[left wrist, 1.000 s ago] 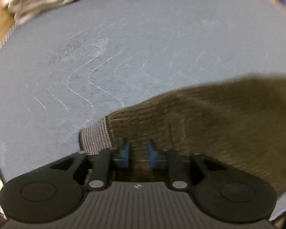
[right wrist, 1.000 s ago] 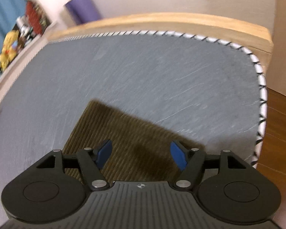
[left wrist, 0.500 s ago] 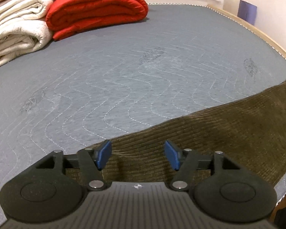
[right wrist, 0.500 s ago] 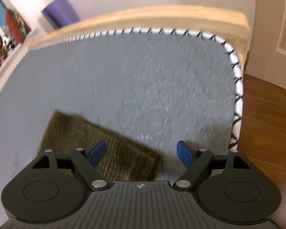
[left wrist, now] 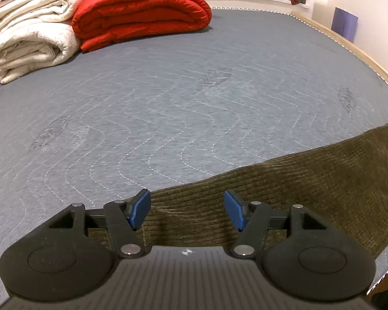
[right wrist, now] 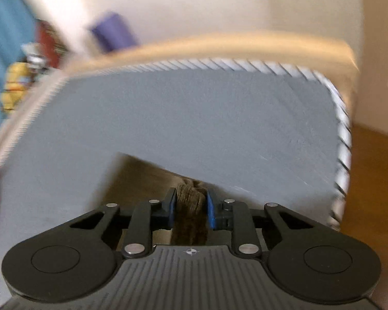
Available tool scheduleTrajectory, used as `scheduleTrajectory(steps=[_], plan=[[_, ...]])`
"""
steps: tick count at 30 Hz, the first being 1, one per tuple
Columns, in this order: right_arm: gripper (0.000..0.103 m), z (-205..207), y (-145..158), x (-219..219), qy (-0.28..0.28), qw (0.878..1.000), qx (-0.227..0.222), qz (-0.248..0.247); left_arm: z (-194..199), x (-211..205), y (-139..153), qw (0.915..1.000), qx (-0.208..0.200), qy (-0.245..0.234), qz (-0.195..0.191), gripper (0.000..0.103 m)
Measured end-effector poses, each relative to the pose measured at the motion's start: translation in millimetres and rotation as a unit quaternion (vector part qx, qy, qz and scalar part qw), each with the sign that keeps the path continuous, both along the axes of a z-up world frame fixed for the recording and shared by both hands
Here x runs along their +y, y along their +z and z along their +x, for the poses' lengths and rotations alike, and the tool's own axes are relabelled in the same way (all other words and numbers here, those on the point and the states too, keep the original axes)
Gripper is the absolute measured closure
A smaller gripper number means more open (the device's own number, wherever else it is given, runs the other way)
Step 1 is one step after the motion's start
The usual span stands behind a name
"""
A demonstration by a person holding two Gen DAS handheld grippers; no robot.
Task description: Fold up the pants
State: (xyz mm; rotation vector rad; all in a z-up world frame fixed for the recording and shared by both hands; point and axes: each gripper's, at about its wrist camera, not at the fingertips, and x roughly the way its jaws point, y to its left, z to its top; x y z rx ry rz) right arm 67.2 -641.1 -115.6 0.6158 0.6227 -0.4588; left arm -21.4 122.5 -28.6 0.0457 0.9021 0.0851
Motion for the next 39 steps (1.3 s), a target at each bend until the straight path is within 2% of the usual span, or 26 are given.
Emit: scheduleTrajectory(steps=[3,6,7,9,10,11,12,13,14,15,16,17,18,19,22,23,24,27,28,29,32,33,34,35,37,39], plan=[[0.079,-3.1,44.1,59.0,0.096,0.992,-0.073,-0.037,0.6,1.7,0.7,1.0000,-0.003,0.009,-0.001,0.035],[0.079,-16.5,77.8,140.6,0.235,0.961,-0.128,-0.065,1.5,1.1,-0.9,0.9999,0.000,0.012,-0.001,0.035],[0.079,-23.9,84.5,172.0,0.293,0.943,-0.139,-0.074,2.0,0.1,-2.0,0.9999,0.002,0.010,0.000,0.035],[0.078,-39.2,84.6,233.5,0.419,0.893,-0.144,-0.080,2.9,-2.3,-4.4,1.0000,0.007,0.005,0.001,0.035],[0.069,-46.7,77.0,264.7,0.483,0.862,-0.135,-0.079,3.4,-3.2,-6.0,1.0000,0.009,0.003,-0.001,0.035],[0.065,-55.2,63.0,297.9,0.558,0.819,-0.112,-0.066,4.4,-4.0,-8.1,0.9999,0.014,0.002,-0.003,0.034],[0.066,-60.4,52.2,319.5,0.609,0.787,-0.087,-0.043,5.2,-4.5,-9.8,0.9998,0.017,0.001,-0.006,0.034],[0.065,-67.8,35.1,342.2,0.667,0.744,-0.047,-0.012,6.3,-5.3,-11.5,0.9998,0.020,0.000,-0.009,0.034],[0.065,-74.2,24.2,355.5,0.697,0.717,-0.021,-0.002,7.3,-6.4,-12.6,0.9997,0.022,-0.002,-0.012,0.034],[0.062,-81.2,17.4,364.6,0.717,0.697,-0.007,-0.005,8.2,-7.6,-13.6,0.9996,0.023,-0.004,-0.016,0.034],[0.057,-87.1,13.8,368.6,0.728,0.685,-0.004,-0.015,9.4,-9.3,-14.8,0.9995,0.025,-0.006,-0.021,0.034],[0.054,-89.4,13.4,368.1,0.729,0.684,-0.009,-0.027,10.9,-11.6,-16.2,0.9993,0.026,-0.009,-0.027,0.034],[0.049,-87.6,14.6,364.9,0.722,0.691,-0.014,-0.035,12.4,-14.1,-17.7,0.9991,0.027,-0.012,-0.033,0.034],[0.046,-84.5,15.2,361.2,0.713,0.700,-0.017,-0.040,14.6,-17.3,-18.9,0.9988,0.027,-0.014,-0.038,0.034],[0.040,-69.4,14.6,357.7,0.667,0.742,-0.019,-0.070,22.5,-30.4,-21.1,0.9984,0.029,-0.027,-0.041,0.034],[0.038,-67.8,10.2,356.9,0.654,0.752,-0.016,-0.087,24.7,-34.9,-21.0,0.9983,0.028,-0.031,-0.041,0.034],[0.038,-68.7,5.2,359.6,0.649,0.754,-0.011,-0.098,27.1,-39.1,-20.5,0.9981,0.027,-0.036,-0.041,0.034],[0.037,-73.8,-14.3,372.9,0.656,0.737,-0.001,-0.163,32.6,-50.1,-18.6,0.9976,0.025,-0.047,-0.045,0.034],[0.035,-78.5,-20.8,378.7,0.663,0.724,-0.003,-0.191,34.0,-53.5,-18.5,0.9975,0.024,-0.050,-0.045,0.034],[0.034,-86.2,-28.8,388.3,0.672,0.705,-0.006,-0.229,34.6,-56.5,-18.2,0.9973,0.024,-0.053,-0.044,0.034],[0.034,-102.5,-48.8,402.3,0.699,0.654,-0.003,-0.289,34.4,-60.7,-17.6,0.9972,0.023,-0.058,-0.041,0.034],[0.036,-107.0,-52.5,405.6,0.702,0.641,-0.009,-0.309,33.9,-60.8,-18.0,0.9972,0.023,-0.057,-0.041,0.034],[0.053,-111.2,-54.4,408.1,0.706,0.630,-0.017,-0.324,33.7,-60.3,-18.3,0.9973,0.024,-0.057,-0.040,0.034],[0.062,-111.8,-52.4,408.4,0.713,0.622,-0.020,-0.323,33.3,-59.5,-18.7,0.9973,0.024,-0.057,-0.039,0.034],[0.075,-104.2,-41.1,405.8,0.710,0.632,-0.022,-0.310,33.0,-56.8,-18.9,0.9976,0.023,-0.054,-0.037,0.034],[0.077,-96.6,-20.9,397.0,0.692,0.662,-0.051,-0.283,33.5,-53.9,-18.1,0.9979,0.021,-0.048,-0.038,0.034]])
